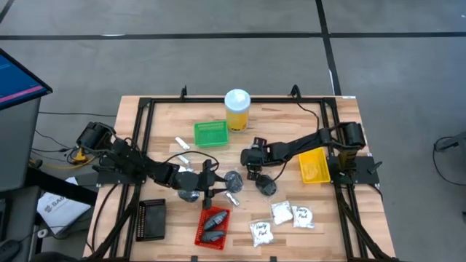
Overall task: Pick & Place Travel size toiletries
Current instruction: Put the black hairbrush into the green bin
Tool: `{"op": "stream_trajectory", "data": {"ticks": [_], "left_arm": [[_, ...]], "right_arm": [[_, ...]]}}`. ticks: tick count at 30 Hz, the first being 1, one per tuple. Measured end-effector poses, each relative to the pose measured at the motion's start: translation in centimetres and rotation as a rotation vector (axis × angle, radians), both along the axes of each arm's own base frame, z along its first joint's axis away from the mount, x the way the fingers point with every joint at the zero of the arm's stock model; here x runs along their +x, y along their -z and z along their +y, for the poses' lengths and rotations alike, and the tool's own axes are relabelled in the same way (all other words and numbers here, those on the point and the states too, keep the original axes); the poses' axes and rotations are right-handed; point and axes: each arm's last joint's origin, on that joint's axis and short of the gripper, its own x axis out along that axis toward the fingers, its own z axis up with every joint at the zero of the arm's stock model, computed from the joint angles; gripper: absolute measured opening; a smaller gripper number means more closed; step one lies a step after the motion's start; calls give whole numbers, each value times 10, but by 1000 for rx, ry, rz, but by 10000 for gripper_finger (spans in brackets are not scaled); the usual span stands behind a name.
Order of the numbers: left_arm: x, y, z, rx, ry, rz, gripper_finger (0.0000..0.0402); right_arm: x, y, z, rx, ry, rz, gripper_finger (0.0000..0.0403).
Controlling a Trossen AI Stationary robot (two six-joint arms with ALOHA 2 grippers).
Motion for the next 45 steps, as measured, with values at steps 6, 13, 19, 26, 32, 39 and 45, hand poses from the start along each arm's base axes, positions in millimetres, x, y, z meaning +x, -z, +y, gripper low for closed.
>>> {"op": "stream_trajectory", "data": {"ticks": [6,13,19,26,32,39,45], "left_arm": [[0,0,0,1,0,0,143],[0,0,0,2,1,0,143],[0,0,0,4,1,0,143],[0,0,0,4,1,0,143],[0,0,0,49,18,3,143],[0,-2,0,153,51,1,143],[-3,-14,4,331,42,-37,143]], "right_arm": [[1,7,2,-80,24,23,101],[-2,6,6,-101,-9,42,11],[0,4,7,-103,-23,45,2],[4,-18,18,-91,-69,6,0],[1,-48,33,-83,-106,-93,0],[-11,-95,53,-14,-182,-268,0],[-21,-121,66,61,-252,-365,0]]}}
